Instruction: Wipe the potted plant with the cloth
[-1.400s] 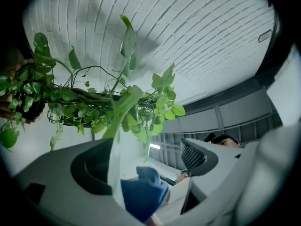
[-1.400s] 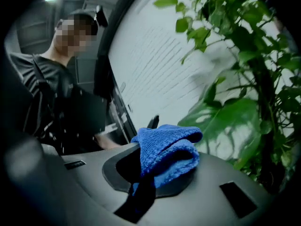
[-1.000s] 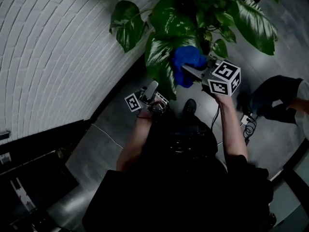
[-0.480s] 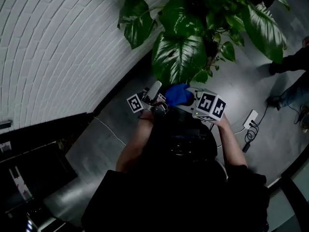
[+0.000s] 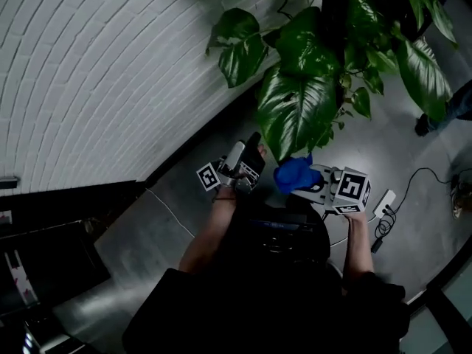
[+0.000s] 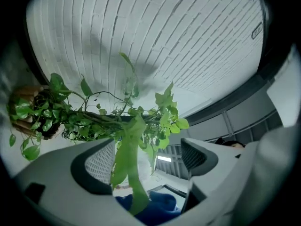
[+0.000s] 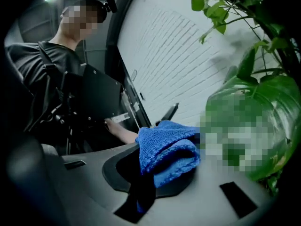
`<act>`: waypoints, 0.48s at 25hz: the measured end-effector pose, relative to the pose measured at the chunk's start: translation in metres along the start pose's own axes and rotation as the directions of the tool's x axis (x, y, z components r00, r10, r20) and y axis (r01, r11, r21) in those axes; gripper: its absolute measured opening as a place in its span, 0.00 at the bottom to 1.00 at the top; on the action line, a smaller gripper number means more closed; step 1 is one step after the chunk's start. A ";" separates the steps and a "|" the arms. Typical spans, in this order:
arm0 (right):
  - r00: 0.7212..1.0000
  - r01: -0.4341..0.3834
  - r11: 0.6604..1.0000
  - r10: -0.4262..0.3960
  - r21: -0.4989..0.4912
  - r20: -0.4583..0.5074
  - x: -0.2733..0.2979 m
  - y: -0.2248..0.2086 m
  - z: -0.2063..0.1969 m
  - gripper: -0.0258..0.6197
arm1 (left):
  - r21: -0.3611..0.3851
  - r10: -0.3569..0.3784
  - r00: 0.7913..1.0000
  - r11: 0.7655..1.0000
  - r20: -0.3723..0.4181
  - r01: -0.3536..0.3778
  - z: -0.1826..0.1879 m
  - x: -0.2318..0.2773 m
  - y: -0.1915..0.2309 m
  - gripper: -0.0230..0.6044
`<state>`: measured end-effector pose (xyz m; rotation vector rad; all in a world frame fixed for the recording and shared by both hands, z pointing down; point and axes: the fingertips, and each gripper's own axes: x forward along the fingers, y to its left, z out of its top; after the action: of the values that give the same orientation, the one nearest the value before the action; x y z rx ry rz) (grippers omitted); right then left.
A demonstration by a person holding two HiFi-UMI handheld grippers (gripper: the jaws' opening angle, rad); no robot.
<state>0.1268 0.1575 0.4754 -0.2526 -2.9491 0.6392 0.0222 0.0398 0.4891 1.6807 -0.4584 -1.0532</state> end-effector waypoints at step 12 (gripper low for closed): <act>0.982 -0.066 0.993 0.082 -0.095 0.169 0.223 0.049 0.088 0.13 | -0.012 -0.118 0.993 0.993 0.013 0.118 0.142 -0.138 -0.063 0.73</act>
<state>-0.0981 0.2076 0.3923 -0.3329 -3.1531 0.5664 -0.1806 0.0842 0.4808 1.7079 -0.3624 -1.1504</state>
